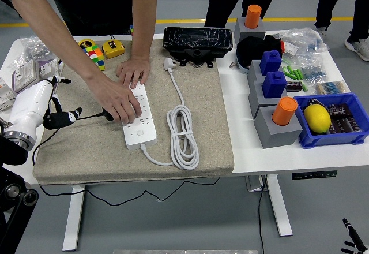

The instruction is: Pick up the plug,place it near the board,insert it into the board,press the button

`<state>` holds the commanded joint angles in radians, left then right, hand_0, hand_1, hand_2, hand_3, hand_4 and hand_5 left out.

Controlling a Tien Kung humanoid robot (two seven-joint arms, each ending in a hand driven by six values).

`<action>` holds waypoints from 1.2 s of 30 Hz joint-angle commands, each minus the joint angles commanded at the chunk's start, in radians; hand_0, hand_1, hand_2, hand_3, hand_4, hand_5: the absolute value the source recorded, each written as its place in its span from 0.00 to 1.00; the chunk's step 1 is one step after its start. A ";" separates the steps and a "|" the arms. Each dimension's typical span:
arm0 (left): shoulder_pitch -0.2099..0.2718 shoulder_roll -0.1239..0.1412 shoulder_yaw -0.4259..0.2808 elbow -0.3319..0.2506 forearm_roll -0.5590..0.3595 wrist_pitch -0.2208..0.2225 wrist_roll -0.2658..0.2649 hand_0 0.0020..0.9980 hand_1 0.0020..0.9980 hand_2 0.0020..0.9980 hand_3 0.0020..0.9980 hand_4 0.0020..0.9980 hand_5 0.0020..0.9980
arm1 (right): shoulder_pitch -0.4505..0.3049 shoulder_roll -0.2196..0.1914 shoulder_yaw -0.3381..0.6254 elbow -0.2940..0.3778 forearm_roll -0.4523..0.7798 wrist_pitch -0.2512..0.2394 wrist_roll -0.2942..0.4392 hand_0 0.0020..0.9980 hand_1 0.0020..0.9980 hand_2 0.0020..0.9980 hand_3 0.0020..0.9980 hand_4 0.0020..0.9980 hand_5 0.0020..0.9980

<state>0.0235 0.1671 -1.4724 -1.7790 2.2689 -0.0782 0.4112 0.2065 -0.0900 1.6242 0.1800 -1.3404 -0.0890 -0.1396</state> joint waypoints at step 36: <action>-0.065 0.054 0.313 0.052 -0.029 -0.093 0.015 0.18 0.02 0.13 0.70 0.47 0.00 | 0.000 -0.002 0.004 0.000 -0.007 0.000 0.000 1.00 0.87 0.78 0.84 1.00 1.00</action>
<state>-0.0417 0.2211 -1.1596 -1.7273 2.2398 -0.1716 0.4257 0.2066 -0.0925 1.6286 0.1800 -1.3475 -0.0886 -0.1396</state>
